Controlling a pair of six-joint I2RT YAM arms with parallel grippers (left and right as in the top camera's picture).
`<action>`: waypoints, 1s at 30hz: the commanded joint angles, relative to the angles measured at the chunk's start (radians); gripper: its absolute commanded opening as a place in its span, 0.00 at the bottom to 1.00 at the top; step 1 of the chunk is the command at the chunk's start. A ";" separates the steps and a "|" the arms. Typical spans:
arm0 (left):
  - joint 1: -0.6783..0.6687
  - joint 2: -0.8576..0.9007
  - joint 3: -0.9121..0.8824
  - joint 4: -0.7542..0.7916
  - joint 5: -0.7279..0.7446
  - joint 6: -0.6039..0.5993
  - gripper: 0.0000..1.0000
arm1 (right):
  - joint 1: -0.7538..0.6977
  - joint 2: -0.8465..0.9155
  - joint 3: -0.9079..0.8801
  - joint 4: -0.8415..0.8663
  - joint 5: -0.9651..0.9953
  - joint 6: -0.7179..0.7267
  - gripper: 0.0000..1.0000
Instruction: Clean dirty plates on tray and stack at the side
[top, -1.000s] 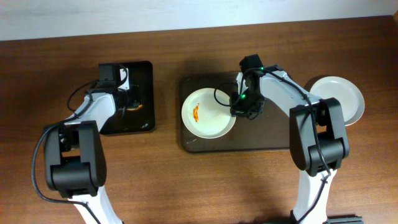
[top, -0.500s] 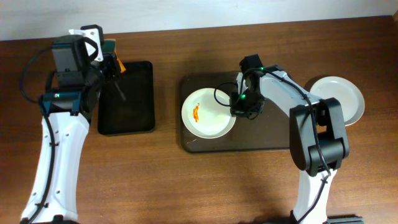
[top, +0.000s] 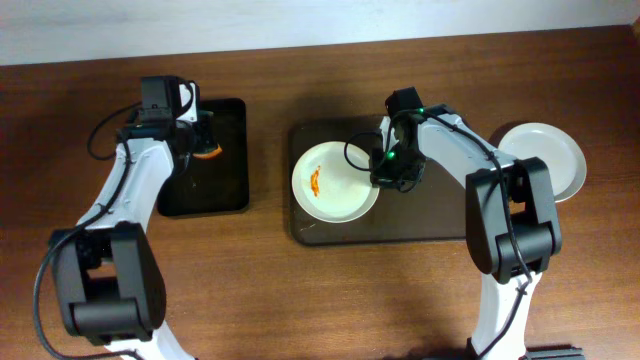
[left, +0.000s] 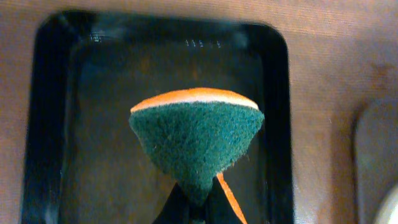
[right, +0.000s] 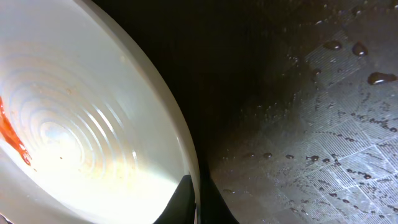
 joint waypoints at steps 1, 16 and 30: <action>-0.004 -0.107 0.016 0.000 0.015 0.018 0.00 | 0.012 0.074 -0.056 -0.008 0.115 0.005 0.04; -0.007 -0.216 0.014 -0.006 0.303 0.070 0.00 | 0.012 0.074 -0.056 -0.012 0.121 0.005 0.04; -0.463 0.163 0.011 0.004 0.293 -0.264 0.00 | 0.012 0.074 -0.056 -0.009 0.118 0.005 0.04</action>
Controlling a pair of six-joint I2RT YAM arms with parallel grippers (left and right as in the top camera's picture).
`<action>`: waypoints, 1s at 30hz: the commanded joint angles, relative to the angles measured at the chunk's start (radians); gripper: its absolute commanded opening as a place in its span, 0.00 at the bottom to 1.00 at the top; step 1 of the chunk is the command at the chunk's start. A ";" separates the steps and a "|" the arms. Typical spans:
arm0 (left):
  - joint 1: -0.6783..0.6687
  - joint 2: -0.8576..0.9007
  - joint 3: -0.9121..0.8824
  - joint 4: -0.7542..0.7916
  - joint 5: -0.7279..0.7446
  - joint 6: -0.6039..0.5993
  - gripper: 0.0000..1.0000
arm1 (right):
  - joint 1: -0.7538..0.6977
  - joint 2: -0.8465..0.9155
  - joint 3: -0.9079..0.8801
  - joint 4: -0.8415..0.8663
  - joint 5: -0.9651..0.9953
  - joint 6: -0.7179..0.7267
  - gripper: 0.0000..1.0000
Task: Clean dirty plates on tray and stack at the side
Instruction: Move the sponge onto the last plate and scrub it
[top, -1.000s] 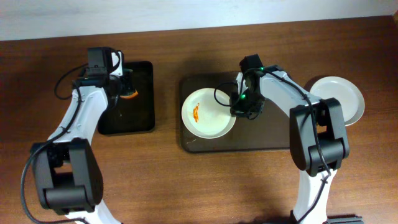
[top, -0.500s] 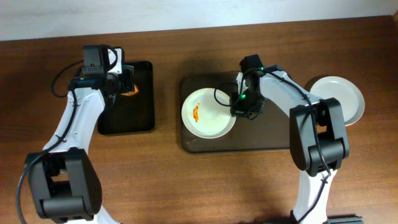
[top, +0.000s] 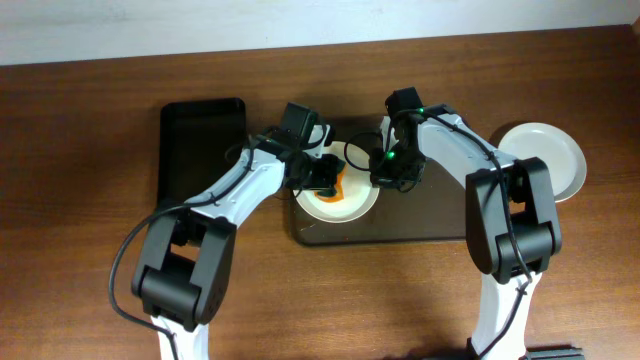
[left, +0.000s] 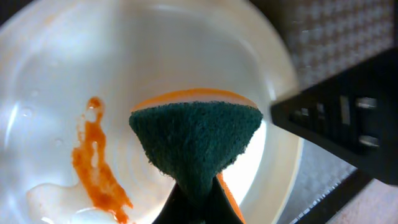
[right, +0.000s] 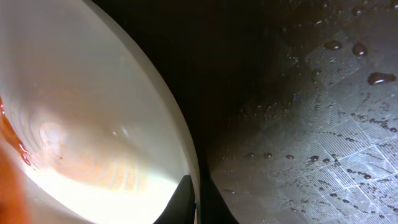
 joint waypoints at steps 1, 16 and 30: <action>-0.013 0.035 0.003 0.037 0.003 -0.045 0.00 | 0.012 0.074 -0.056 -0.009 0.118 0.005 0.04; -0.098 0.136 0.006 0.031 -0.855 0.204 0.00 | 0.012 0.074 -0.056 -0.013 0.118 0.005 0.04; -0.102 0.132 0.229 -0.290 -0.312 0.033 0.00 | 0.012 0.074 -0.056 -0.014 0.118 0.004 0.04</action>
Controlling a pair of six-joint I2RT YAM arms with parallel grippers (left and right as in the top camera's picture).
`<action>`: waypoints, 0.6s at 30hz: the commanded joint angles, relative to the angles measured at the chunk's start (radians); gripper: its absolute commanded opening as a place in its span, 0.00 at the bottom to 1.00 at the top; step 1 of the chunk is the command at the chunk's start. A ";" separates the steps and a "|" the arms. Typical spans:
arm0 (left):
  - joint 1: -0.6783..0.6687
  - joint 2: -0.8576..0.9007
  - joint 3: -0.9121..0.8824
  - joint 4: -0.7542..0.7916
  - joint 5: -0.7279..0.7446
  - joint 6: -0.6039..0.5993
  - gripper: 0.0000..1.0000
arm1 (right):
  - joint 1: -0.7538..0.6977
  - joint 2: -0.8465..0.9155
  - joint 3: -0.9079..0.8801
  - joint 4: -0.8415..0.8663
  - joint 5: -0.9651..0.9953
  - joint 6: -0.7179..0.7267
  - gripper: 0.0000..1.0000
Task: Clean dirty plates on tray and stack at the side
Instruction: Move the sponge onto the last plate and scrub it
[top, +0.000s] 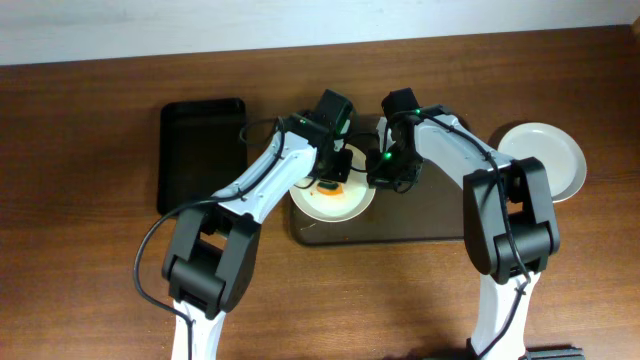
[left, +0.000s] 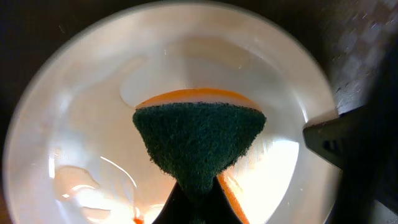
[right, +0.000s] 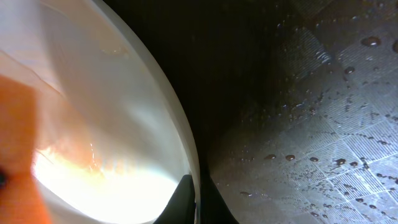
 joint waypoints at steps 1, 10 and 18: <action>-0.001 0.007 -0.090 0.019 -0.022 -0.029 0.00 | 0.002 0.073 -0.055 -0.019 0.130 -0.002 0.04; 0.000 0.007 -0.262 0.123 -0.524 0.013 0.00 | 0.002 0.073 -0.055 -0.019 0.130 -0.002 0.04; 0.042 -0.002 0.079 0.031 -0.619 0.063 0.00 | 0.002 0.073 -0.055 -0.019 0.130 -0.002 0.04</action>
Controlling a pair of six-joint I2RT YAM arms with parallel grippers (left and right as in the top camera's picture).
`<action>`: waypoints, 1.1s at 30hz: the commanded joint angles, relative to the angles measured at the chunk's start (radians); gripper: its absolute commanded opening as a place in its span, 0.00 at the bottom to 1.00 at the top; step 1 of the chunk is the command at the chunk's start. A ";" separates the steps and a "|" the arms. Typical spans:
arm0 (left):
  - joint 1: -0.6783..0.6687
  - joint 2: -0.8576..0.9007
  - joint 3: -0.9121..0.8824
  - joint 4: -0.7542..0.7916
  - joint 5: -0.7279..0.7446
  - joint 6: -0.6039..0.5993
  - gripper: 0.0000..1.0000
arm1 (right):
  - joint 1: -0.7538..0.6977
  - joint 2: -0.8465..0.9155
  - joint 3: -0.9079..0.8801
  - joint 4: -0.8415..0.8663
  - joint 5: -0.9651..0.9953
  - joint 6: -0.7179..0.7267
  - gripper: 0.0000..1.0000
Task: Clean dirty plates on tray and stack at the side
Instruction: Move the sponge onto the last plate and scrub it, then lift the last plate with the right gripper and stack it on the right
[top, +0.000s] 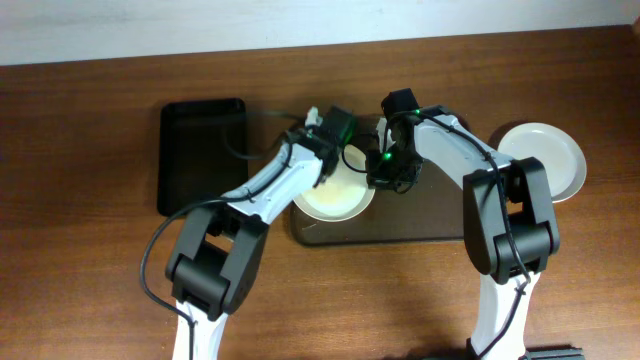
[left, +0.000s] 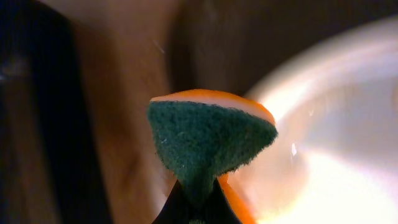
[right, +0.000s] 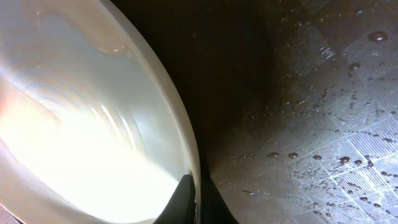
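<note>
A white plate (top: 340, 198) lies on the dark wet tray (top: 430, 215). My right gripper (right: 198, 194) is shut on the plate's right rim (right: 186, 134); in the overhead view it sits at the rim (top: 385, 172). No orange streak shows on the plate's inside (right: 74, 124). My left gripper (left: 198, 208) is shut on a folded sponge (left: 211, 140), green side facing the camera with an orange edge. The sponge hangs over the plate's left edge (left: 336, 124), with bare table wood beside it. In the overhead view the left gripper (top: 318, 168) hides the sponge.
A black tray (top: 200, 155) lies on the table to the left. A clean white plate (top: 545, 160) rests on the table at the right. Water drops (right: 336, 158) dot the dark tray's ribbed floor.
My left gripper has moved with the sponge from the plate's middle to its left edge. The right gripper keeps its hold on the rim.
First the left gripper held the sponge over the black tray, and the plate bore an orange streak. Then the sponge was over the plate beside the streak, later at its middle with little orange left. Now it is at the left edge and no streak shows.
</note>
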 joint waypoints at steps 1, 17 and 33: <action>0.104 -0.007 0.228 -0.125 0.054 0.002 0.00 | 0.002 0.073 -0.054 -0.019 0.134 -0.003 0.04; 0.638 -0.043 -0.074 -0.060 0.496 -0.007 0.00 | 0.064 0.029 0.777 -0.723 0.896 -0.021 0.04; 0.638 -0.043 -0.091 -0.039 0.548 -0.007 0.00 | 0.416 0.030 0.786 -0.735 1.316 0.084 0.04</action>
